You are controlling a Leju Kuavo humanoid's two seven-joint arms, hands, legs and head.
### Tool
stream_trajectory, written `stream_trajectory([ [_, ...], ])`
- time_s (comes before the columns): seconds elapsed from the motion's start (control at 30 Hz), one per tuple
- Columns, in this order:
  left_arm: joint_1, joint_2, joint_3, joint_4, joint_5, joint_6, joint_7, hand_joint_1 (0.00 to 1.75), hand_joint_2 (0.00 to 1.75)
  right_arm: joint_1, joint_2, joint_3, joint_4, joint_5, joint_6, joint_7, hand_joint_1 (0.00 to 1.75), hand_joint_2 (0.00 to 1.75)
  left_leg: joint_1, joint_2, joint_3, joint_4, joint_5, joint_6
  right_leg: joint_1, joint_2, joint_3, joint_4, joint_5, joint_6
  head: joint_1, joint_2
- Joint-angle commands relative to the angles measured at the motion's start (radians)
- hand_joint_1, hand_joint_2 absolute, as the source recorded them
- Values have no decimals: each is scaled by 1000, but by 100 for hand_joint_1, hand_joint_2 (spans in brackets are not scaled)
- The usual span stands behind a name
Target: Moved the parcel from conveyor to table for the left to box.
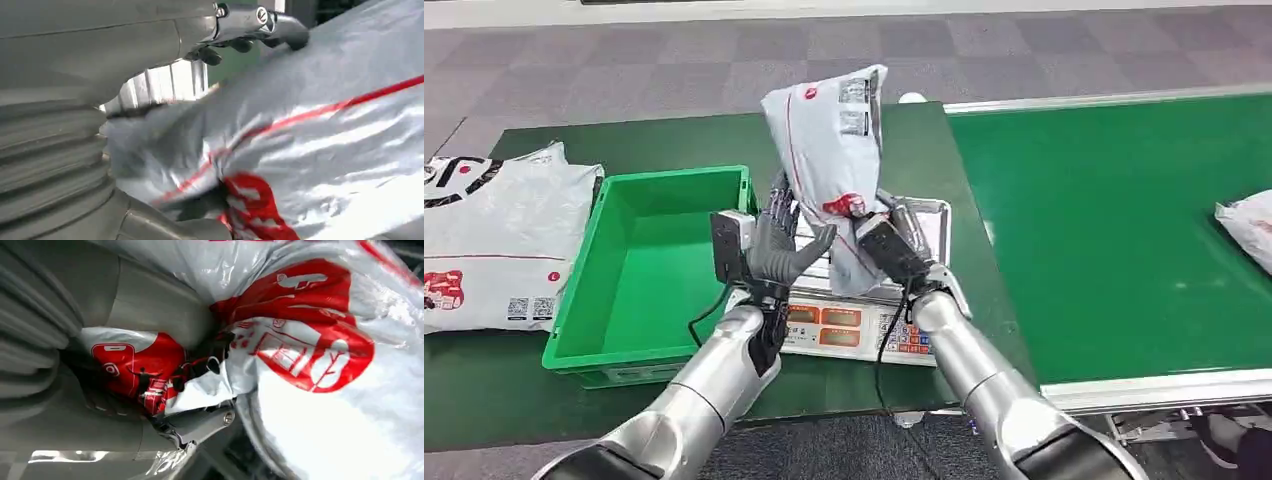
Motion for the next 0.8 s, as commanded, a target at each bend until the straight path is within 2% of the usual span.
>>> stream_trajectory([
  [0.03, -74, 21, -142, 99, 29, 2, 3, 0, 175, 0, 26, 35, -41, -13, 51, 9, 175, 175, 0, 0, 4, -1, -1, 1, 0, 0, 4, -2, -1, 1, 0, 0],
  [0.17, -88, 21, -195, 98, 94, 11, 3, 0, 175, 47, 60, 10, -114, -18, 102, 21, 175, 175, 0, 1, 4, -1, -1, 1, 0, 2, 4, -2, 0, 1, 0, 0],
  [0.23, -89, 21, -194, 95, 98, 13, 3, 0, 175, 47, 69, 13, -107, -3, 84, 19, 175, 175, 1, 0, 3, -1, -1, 0, 1, 1, 3, -2, 0, 0, 0, 0],
  [0.27, -88, 21, -184, 94, 90, 10, 3, 0, 175, 42, 72, 15, -90, 3, 79, 20, 122, 175, 0, -1, 4, -2, -1, 0, 1, 1, 5, -3, -1, 0, 0, 0],
  [0.3, -87, 21, -177, 93, 84, 7, 3, 0, 175, 40, 74, 11, -83, 0, 79, 16, 0, 175, 0, 0, 3, -1, -1, 0, 1, 2, 4, -1, -1, 0, 0, 0],
  [0.37, -84, 21, -153, 99, 47, -9, 3, 0, 175, 34, 71, -8, -58, -22, 62, -13, 0, 175, 0, 0, 4, -1, -2, 0, 1, 2, 5, -2, -1, 0, 0, 0],
  [0.4, -82, 21, -143, 104, 29, -34, 3, 12, 175, 32, 68, -23, -51, -42, 60, -25, 0, 175, 0, 0, 2, -1, -1, 0, 0, 1, 2, -1, 0, 0, 0, 0],
  [0.47, -82, 21, -138, 114, -14, -40, 3, 175, 175, 30, 49, -49, -49, -66, 58, -45, 0, 175, 0, 0, 4, -1, -1, 1, 1, 2, 5, -3, 0, 0, 0, 0],
  [0.7, -81, 21, -137, 113, -17, -39, 3, 175, 175, 32, 48, -51, -54, -67, 65, -46, 0, 175, 0, 0, 1, 0, 0, 1, 0, 1, 1, 0, 0, 0, 0, 0],
  [0.8, -81, 21, -169, 107, -56, -60, 3, 175, 175, 45, 20, -96, -78, -79, 17, -55, 0, 175, -1, -1, 2, -1, 0, 1, 0, 0, 2, -1, 0, 0, 0, 0],
])
